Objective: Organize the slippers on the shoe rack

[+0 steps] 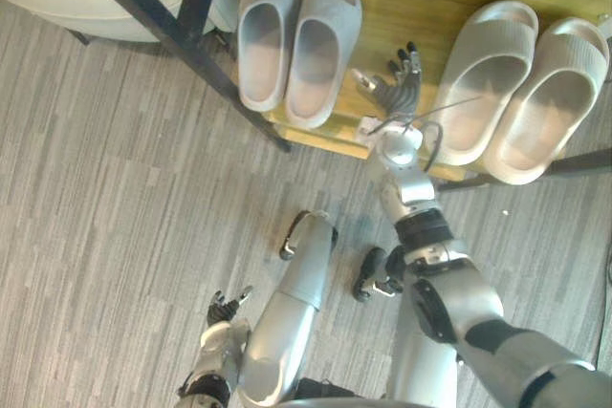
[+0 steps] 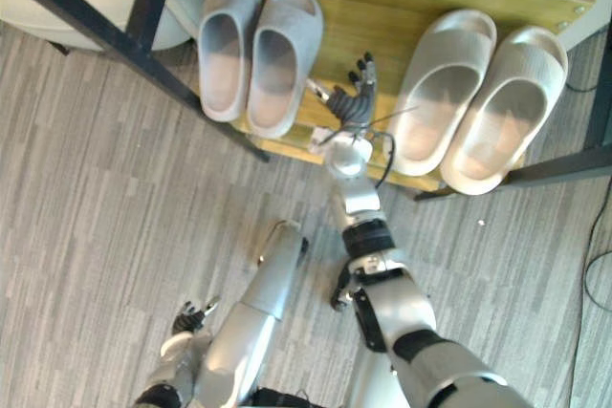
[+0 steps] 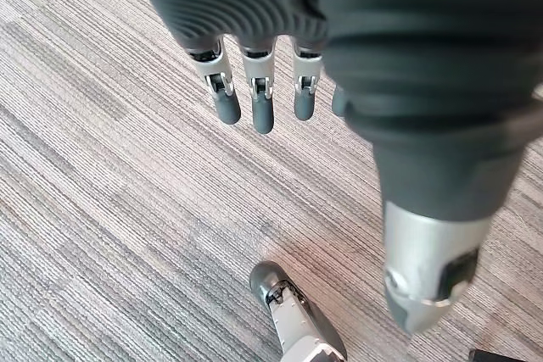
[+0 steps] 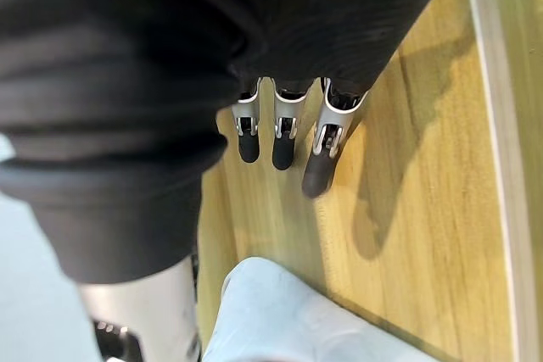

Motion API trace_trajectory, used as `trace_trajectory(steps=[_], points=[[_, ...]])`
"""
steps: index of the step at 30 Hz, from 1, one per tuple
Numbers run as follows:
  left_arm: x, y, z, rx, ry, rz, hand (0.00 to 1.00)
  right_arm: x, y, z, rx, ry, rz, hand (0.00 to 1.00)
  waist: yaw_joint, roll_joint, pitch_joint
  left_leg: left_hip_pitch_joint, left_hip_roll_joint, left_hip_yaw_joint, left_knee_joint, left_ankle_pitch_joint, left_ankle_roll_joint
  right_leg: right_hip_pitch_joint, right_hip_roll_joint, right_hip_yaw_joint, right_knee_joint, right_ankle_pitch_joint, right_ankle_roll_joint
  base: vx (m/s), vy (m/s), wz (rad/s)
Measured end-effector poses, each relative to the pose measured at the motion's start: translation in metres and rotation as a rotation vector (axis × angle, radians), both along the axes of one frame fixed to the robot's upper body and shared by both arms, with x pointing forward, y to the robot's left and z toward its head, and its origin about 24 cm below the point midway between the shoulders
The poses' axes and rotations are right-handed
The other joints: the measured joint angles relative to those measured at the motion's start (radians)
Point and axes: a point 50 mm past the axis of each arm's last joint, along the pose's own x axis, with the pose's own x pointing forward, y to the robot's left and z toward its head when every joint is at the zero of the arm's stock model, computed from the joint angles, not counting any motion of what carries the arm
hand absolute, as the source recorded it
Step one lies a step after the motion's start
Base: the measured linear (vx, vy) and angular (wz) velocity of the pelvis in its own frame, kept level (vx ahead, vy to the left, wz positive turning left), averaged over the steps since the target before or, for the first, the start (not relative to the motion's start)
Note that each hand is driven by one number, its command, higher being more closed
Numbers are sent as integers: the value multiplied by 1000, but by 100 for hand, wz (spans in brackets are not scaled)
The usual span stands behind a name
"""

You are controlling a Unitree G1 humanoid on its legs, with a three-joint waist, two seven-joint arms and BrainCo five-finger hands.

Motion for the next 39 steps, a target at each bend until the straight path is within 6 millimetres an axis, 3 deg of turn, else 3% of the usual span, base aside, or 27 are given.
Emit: trace_trajectory(steps=[2, 8, 15, 26, 39], points=[[0, 0, 0, 1, -1, 0, 0, -4, 1, 0, -1, -15, 11, 0, -1, -3, 2, 0, 2, 1, -1, 0, 0, 0, 2, 1, -3, 2, 3, 17, 35, -5], [1, 10, 3, 22, -10, 11, 0, -11, 17, -9, -7, -19, 92, 0, -13, -48, 13, 3, 4, 6, -6, 0, 0, 0, 2, 6, -4, 2, 4, 2, 5, -1], [1, 16, 4, 21, -19, 39, 0, -14, 28, -9, -43, -31, 150, 0, -14, -68, 25, 3, 5, 6, -7, 0, 0, -1, 2, 5, -4, 2, 4, 0, 0, 0], [2, 17, 5, 19, -25, 32, 0, -14, 29, -5, -63, -52, 149, 0, -9, -79, 31, -6, 4, 4, -7, 0, 0, -7, 1, 3, -4, 1, 4, 0, 0, 0], [2, 16, 4, 14, -26, 31, 0, -5, 41, 15, -86, -69, 158, 0, 9, -78, 32, -22, -10, -4, 5, 0, 0, -18, -12, -5, 11, -5, 14, 10, 8, 2]])
